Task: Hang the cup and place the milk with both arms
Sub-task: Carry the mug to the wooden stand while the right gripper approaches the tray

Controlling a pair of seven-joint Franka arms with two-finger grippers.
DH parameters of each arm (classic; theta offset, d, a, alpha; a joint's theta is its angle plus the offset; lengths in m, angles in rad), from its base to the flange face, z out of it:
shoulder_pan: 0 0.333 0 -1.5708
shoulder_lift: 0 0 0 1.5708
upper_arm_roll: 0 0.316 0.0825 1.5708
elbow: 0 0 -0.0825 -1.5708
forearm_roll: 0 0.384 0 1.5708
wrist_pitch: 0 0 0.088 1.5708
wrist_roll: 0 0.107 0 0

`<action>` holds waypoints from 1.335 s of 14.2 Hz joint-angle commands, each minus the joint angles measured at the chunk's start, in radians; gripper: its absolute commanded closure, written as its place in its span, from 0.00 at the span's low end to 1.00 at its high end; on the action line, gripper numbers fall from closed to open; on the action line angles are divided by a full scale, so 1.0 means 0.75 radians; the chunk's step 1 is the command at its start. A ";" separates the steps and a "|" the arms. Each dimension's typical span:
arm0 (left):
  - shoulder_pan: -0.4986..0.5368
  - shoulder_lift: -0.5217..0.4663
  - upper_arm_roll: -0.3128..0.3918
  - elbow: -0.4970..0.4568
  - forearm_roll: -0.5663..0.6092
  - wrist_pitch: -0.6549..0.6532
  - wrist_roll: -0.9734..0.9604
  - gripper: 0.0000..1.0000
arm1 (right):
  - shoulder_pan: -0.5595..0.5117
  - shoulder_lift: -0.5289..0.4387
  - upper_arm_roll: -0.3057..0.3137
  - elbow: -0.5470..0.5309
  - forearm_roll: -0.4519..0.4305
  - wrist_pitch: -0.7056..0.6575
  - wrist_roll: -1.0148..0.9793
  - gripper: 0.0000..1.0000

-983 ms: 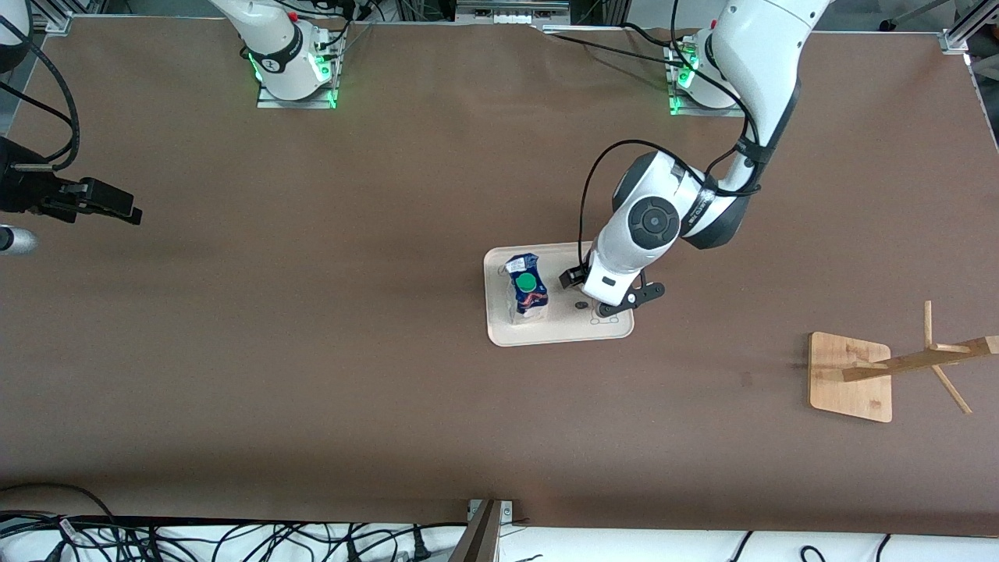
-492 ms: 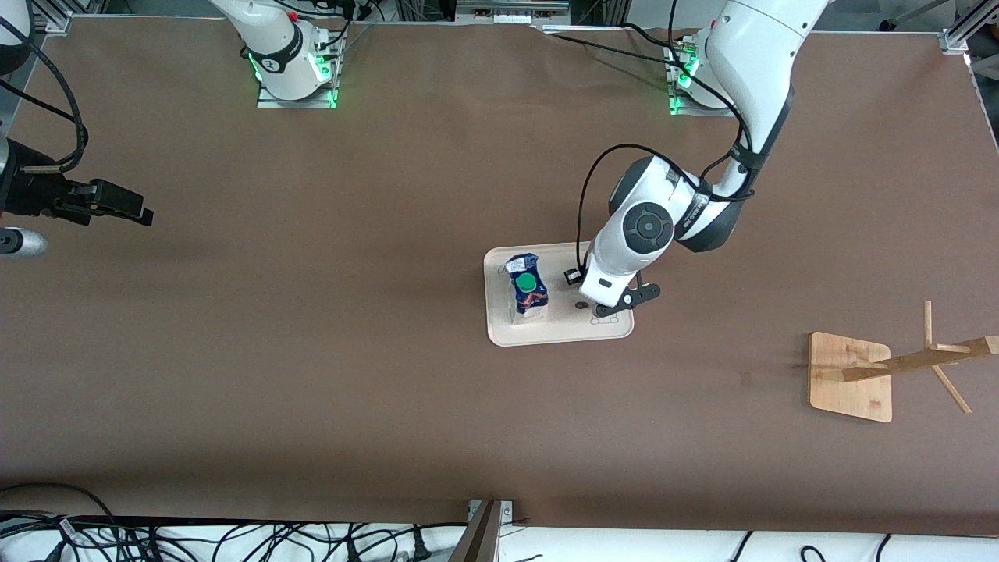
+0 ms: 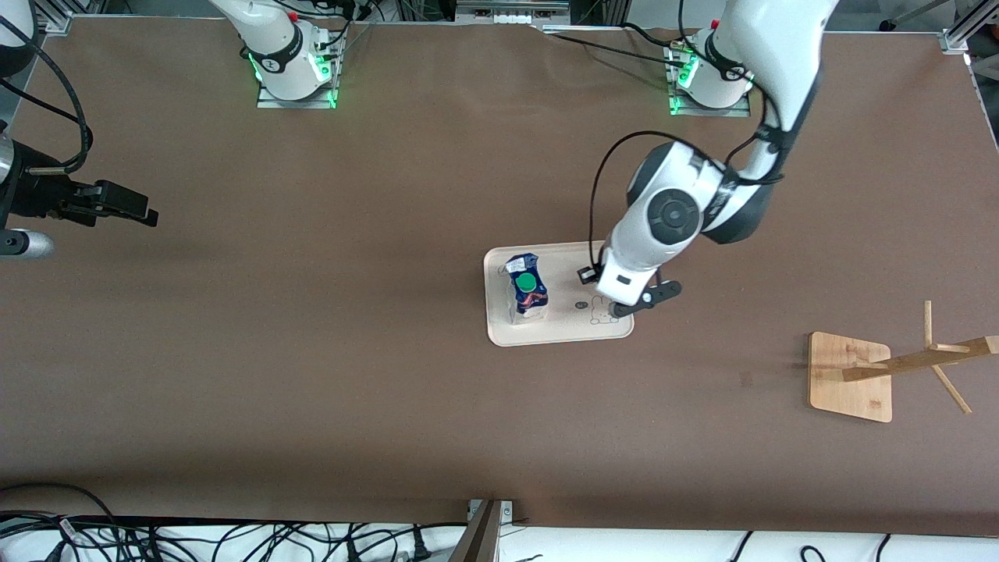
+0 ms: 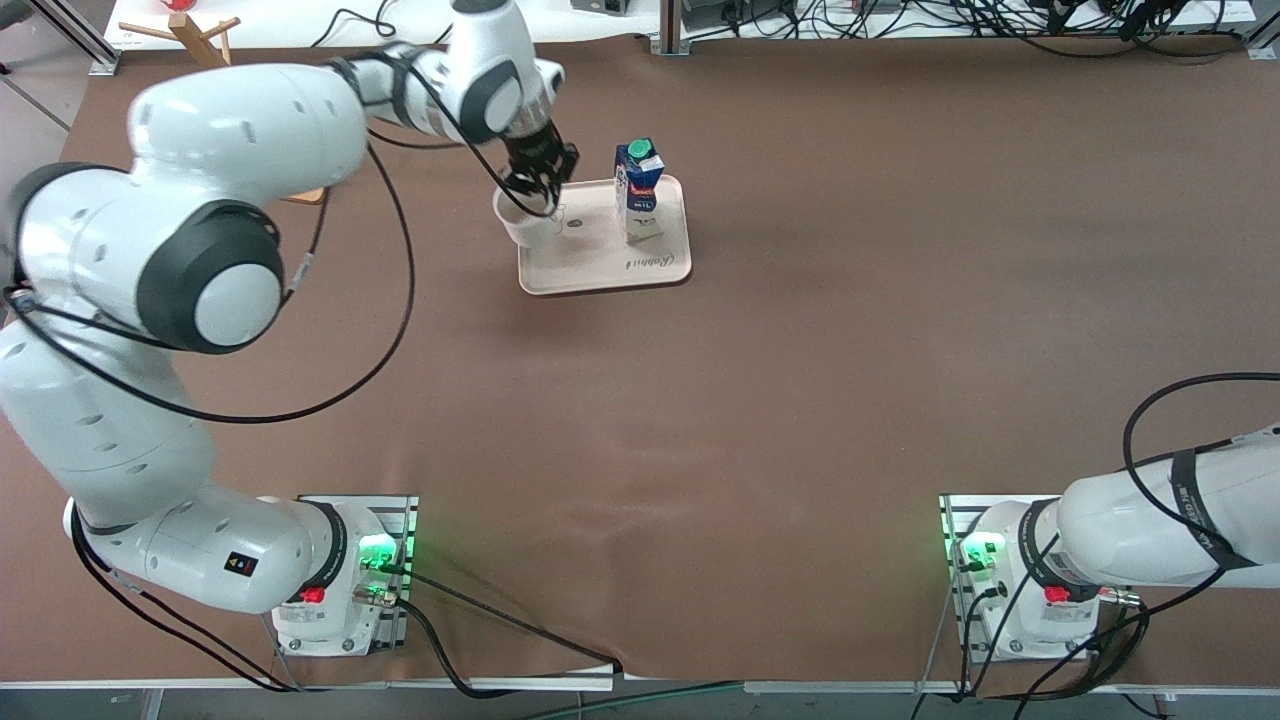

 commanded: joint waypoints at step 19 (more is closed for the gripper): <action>0.476 -0.095 0.289 0.514 -0.002 -0.569 1.236 1.00 | 0.515 0.205 0.000 -0.007 0.343 0.391 0.283 0.00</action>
